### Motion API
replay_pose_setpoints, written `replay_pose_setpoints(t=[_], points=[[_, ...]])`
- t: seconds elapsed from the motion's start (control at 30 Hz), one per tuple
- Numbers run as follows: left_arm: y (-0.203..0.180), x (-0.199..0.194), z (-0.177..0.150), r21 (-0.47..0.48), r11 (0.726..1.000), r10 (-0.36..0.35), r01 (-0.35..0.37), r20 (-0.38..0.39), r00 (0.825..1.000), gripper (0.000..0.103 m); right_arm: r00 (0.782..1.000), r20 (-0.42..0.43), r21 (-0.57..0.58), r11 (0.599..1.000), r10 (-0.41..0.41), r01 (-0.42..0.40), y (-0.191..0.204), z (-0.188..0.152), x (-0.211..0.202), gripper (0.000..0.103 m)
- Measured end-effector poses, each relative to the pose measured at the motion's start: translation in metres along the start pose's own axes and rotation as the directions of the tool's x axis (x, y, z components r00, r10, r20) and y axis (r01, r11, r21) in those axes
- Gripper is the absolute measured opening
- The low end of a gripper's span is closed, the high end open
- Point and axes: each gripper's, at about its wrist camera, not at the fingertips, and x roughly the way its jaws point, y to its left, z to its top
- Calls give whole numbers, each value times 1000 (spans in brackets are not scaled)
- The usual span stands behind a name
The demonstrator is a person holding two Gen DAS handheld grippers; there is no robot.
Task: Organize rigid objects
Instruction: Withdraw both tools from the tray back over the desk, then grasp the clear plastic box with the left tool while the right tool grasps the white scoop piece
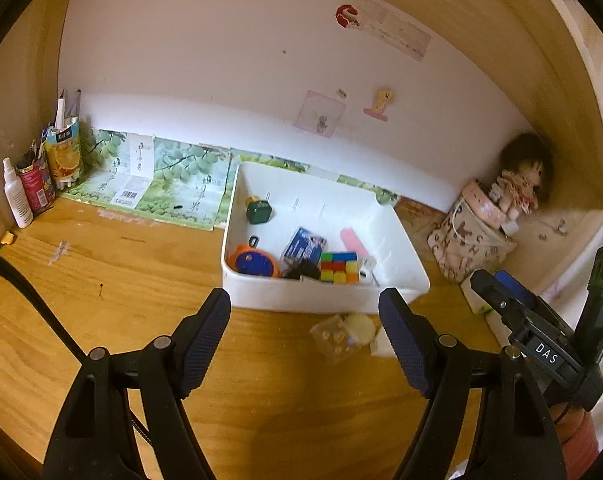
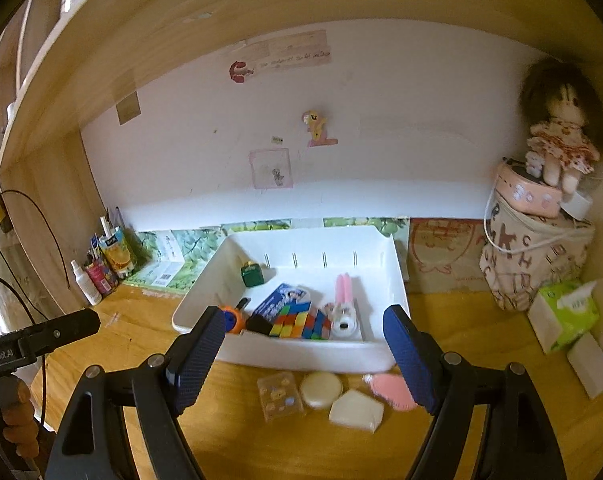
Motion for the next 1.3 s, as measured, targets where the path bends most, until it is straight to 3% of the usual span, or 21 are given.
replay_pose_setpoints(t=[0.57,0.87,1.3], points=[[3,-4,-32,111,994,-13,25,-107,994,80,993,-64,40,994,-101,104,12,-61,-27,82],[-14,14,-35,155,988,19,6,-162,987,80,985,-106,55,988,-137,144,-13,-77,-20,82],[-47,56,-31,139,988,93,-61,-237,967,80,975,-172,-57,990,-138,130,-56,-78,8,82]])
